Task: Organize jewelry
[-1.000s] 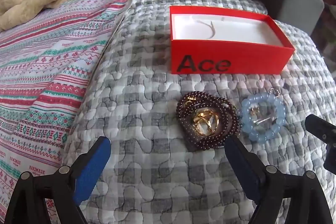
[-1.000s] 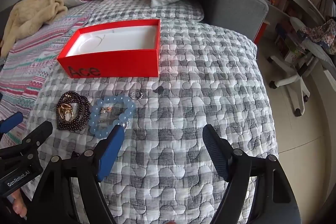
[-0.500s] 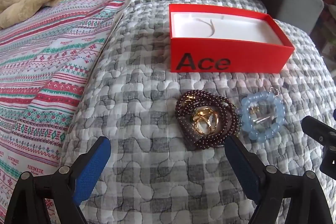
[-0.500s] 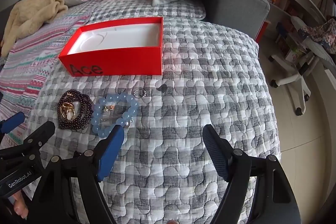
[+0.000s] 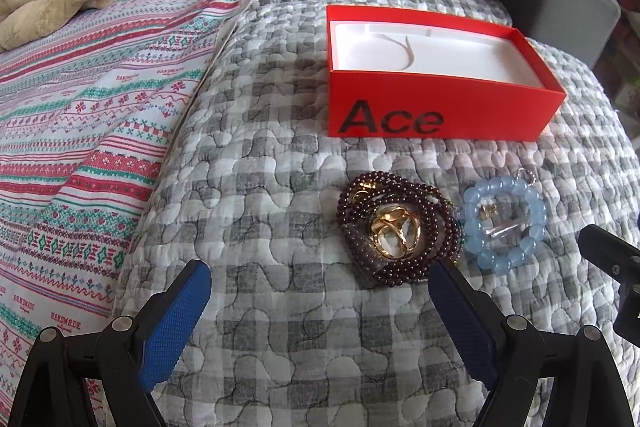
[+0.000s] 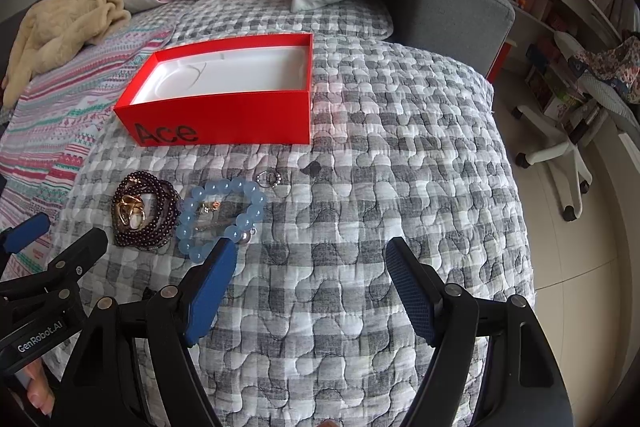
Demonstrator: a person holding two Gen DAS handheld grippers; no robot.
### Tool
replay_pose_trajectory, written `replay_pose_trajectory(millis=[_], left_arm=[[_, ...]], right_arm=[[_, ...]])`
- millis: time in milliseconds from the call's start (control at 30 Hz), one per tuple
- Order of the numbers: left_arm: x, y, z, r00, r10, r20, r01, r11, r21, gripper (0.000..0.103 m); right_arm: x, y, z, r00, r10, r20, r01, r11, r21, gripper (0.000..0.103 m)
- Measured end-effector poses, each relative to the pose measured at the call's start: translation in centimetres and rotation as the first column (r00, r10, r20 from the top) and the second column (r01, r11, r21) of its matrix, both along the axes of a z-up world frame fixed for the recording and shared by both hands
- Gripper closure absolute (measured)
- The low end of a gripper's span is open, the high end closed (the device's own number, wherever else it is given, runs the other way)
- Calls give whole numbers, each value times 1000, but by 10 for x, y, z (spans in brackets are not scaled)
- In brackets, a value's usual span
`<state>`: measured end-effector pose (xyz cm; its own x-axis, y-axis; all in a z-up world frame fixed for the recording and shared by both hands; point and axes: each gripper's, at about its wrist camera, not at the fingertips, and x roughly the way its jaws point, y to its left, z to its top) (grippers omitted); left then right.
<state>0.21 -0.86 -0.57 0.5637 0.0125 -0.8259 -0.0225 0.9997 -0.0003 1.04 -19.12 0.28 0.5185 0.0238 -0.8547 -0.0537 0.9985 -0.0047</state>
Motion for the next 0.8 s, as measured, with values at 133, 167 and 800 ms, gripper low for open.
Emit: replay_pose_trajectory(millis=[133, 167, 800], left_arm=[[-1, -4, 0, 1000, -2, 1, 2, 1000, 2, 11], [-1, -5, 0, 1000, -3, 1, 3, 1000, 2, 11], [-1, 3, -1, 1000, -5, 2, 5, 1000, -1, 11]], right_arm=[[0, 0, 0, 1000, -1, 0, 1, 1000, 0, 23], [0, 0, 0, 1000, -1, -1, 1, 1000, 1, 23], [0, 1, 0, 1000, -1, -1, 1, 1000, 2, 23]])
